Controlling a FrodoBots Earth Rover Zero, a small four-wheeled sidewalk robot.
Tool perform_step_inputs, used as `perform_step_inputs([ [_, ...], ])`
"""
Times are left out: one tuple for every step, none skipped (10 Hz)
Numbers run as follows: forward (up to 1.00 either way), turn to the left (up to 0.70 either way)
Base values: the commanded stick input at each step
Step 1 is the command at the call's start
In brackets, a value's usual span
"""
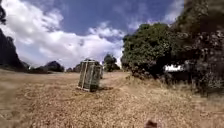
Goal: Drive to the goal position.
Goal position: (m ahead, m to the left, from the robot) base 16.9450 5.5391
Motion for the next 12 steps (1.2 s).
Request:
perform_step_inputs([
  [0.7, -0.16],
  [0.7, -0.34],
  [0.7, -0.35],
  [0.7, -0.35],
  [0.7, -0.35],
  [0.7, -0.35],
  [0.7, -0.35],
  [0.7, -0.35],
  [0.7, -0.21],
  [0.7, 0.0],
  [0.7, 0.0],
  [0.7, 0.0],
])
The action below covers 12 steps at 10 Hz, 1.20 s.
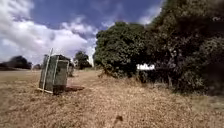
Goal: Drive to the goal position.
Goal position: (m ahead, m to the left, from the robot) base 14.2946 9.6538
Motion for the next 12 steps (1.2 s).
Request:
perform_step_inputs([
  [0.7, 0.0],
  [0.7, 0.0],
  [0.7, 0.0],
  [0.7, 0.0],
  [0.7, 0.0],
  [0.7, 0.0],
  [0.7, 0.0],
  [0.7, 0.0],
  [0.7, 0.02],
  [0.7, 0.23],
  [0.7, 0.26],
  [0.7, 0.04],
])
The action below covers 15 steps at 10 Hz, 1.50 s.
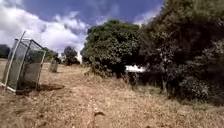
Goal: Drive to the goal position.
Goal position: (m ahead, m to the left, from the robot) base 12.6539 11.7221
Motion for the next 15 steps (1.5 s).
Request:
perform_step_inputs([
  [0.7, 0.0],
  [0.7, 0.0],
  [0.7, 0.0],
  [0.7, 0.0],
  [0.7, 0.0],
  [0.7, 0.0],
  [0.7, 0.0],
  [0.7, 0.0],
  [0.7, 0.29],
  [0.7, 0.35],
  [0.7, 0.11],
  [0.7, 0.0],
  [0.7, 0.0],
  [0.7, 0.0],
  [0.7, 0.0],
])
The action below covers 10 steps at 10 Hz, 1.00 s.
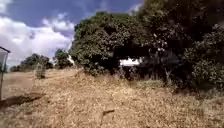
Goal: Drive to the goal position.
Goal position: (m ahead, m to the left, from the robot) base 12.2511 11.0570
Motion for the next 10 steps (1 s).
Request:
perform_step_inputs([
  [0.7, 0.0],
  [0.7, 0.16],
  [0.7, 0.35],
  [0.7, 0.35],
  [0.7, 0.35],
  [0.7, 0.35],
  [0.7, 0.0],
  [0.69, 0.0],
  [0.69, 0.0],
  [0.69, 0.0],
])
